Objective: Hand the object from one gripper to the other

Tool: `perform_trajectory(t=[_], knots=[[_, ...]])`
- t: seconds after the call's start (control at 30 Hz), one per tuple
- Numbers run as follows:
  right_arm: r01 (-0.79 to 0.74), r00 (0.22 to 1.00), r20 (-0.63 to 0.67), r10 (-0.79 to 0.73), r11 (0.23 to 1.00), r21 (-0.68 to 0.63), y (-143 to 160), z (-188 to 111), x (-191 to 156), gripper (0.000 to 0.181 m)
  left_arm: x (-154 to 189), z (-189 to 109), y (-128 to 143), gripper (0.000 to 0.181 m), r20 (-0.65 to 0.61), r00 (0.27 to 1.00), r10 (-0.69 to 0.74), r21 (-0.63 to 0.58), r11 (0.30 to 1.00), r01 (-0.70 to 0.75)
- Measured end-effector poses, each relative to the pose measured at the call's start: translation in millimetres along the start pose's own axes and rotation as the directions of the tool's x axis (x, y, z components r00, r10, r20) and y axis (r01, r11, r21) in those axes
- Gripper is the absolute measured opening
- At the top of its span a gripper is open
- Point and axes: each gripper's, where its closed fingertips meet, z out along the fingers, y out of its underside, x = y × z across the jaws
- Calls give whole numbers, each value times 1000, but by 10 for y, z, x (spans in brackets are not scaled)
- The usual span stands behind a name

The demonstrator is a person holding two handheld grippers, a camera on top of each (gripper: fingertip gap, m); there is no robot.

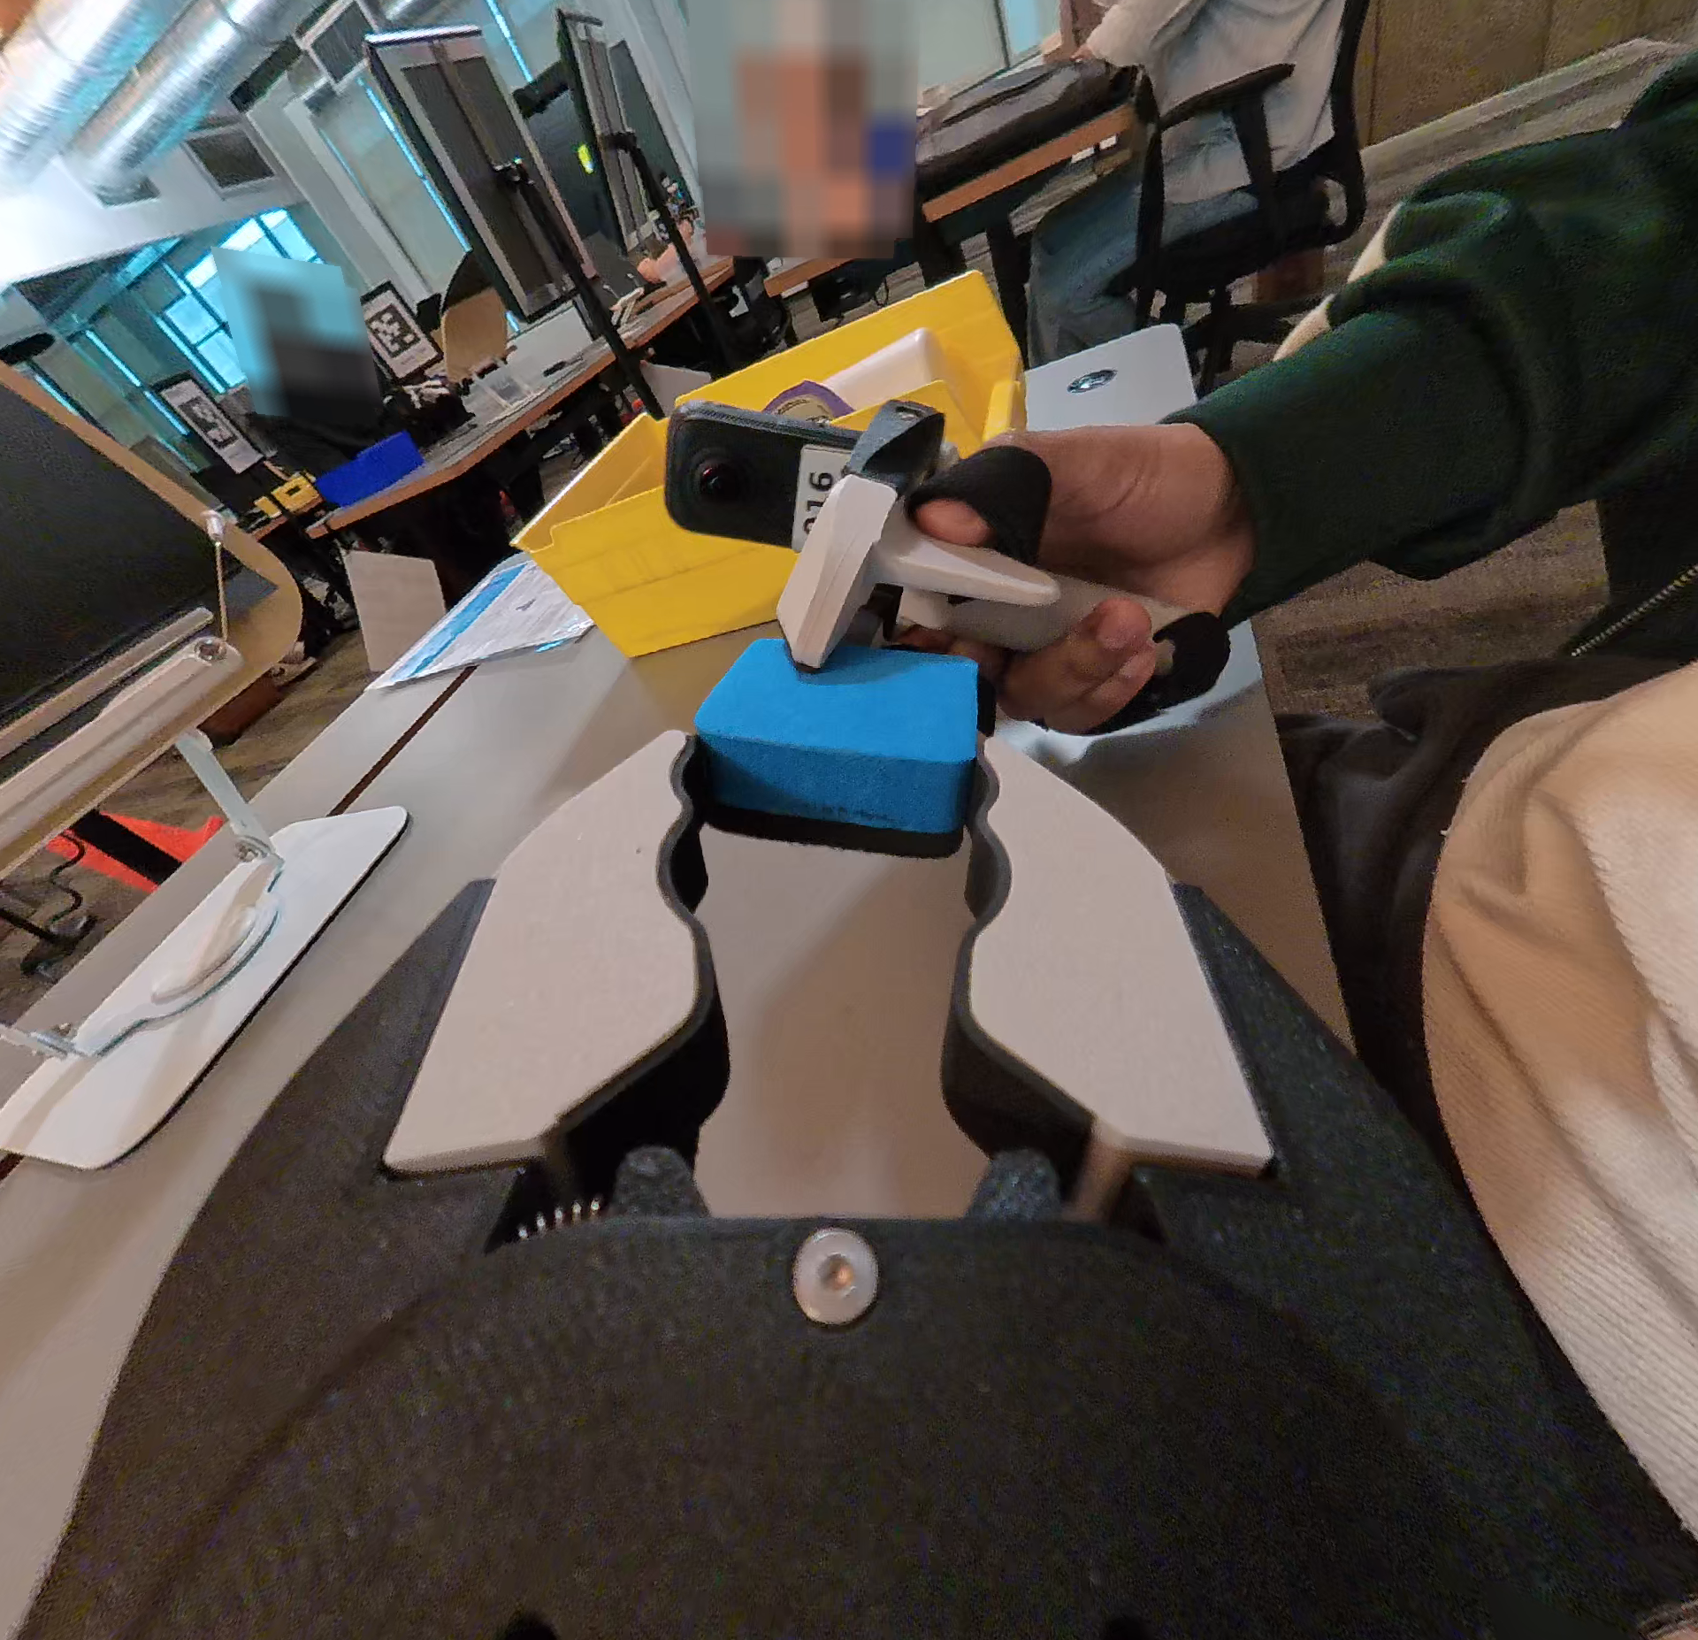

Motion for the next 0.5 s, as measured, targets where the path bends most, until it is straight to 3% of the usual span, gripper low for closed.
perform_trajectory(t=[0.17, 0.3, 0.4, 0.5], knots=[[188, 980, -103, -171, 965, 186, -290, -99, 2, 71, -136, -35, 33, 55, 32, 991, -132, 12, 991, 131], [366, 929, -176, -326, 884, 292, -491, -214, -120, 83, -235, -82, 51, 54, -6, 941, -339, 67, 938, 339], [510, 858, -225, -461, 812, 284, -517, -215, -221, 86, -275, -110, 48, 55, -57, 880, -471, 105, 874, 474], [601, 795, -232, -560, 780, 177, -395, -108, -224, 83, -285, -135, 15, 55, -119, 823, -556, 133, 812, 568]])
